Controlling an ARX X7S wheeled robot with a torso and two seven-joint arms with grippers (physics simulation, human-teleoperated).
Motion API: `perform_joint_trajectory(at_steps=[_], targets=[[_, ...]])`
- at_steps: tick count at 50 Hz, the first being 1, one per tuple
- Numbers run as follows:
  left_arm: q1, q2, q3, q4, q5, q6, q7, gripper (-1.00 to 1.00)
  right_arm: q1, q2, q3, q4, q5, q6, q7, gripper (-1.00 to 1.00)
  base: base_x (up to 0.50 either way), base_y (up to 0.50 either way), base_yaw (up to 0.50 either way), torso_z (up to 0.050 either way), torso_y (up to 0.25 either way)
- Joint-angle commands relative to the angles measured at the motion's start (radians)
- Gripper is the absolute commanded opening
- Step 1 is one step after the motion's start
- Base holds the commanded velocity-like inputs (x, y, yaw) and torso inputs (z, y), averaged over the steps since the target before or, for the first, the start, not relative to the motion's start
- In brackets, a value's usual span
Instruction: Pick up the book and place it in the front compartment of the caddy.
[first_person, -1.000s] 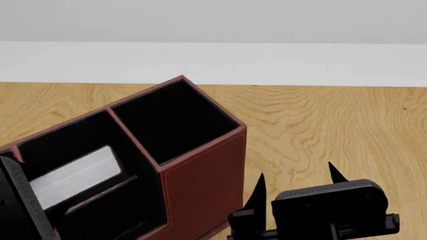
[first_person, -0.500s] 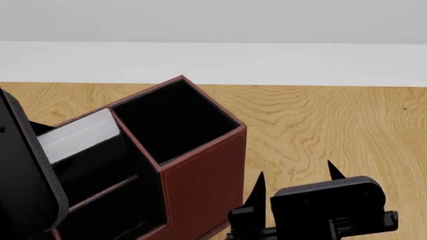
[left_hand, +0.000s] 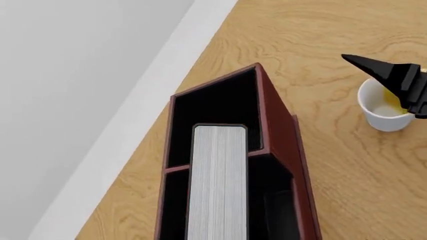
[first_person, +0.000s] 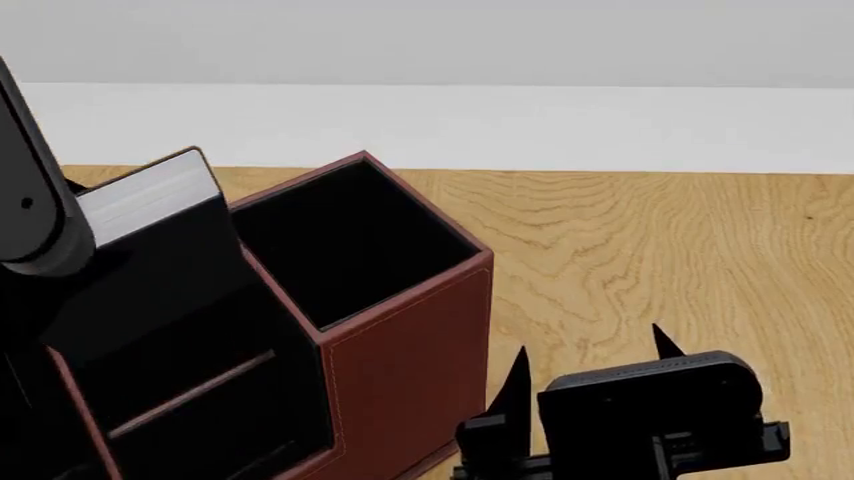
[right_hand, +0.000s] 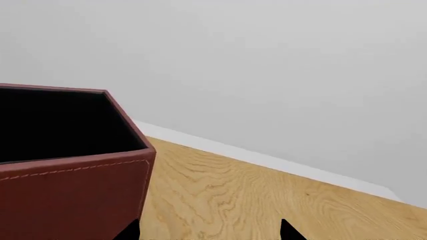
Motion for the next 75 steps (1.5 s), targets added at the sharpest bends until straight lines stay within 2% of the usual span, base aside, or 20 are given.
perform_joint_trajectory(at_steps=[1,20,41,75], targets=[[-0.089,-0.009,0.078,-0.051,0.272,0.018,0.214,-1.0,0.002,0.001,-0.008,0.002,0.0,0.003,0.006,1.0,0.0,0.0,0.0,0.0,0.0],[-0.137,0.027,0.19,-0.128,0.415,0.092,0.35,-1.0,-0.005,0.007,-0.003,0.005,0.005,-0.004,0.011,1.0,0.0,0.0,0.0,0.0,0.002],[-0.092,0.064,0.335,-0.237,0.588,0.204,0.472,-1.0,0.009,0.009,-0.006,0.032,0.01,-0.01,0.012,1.0,0.0,0.0,0.0,0.0,0.001],[0.001,0.09,0.387,-0.319,0.66,0.311,0.492,-1.0,0.001,0.015,-0.006,0.029,0.018,-0.009,0.022,1.0,0.0,0.0,0.0,0.0,0.002]])
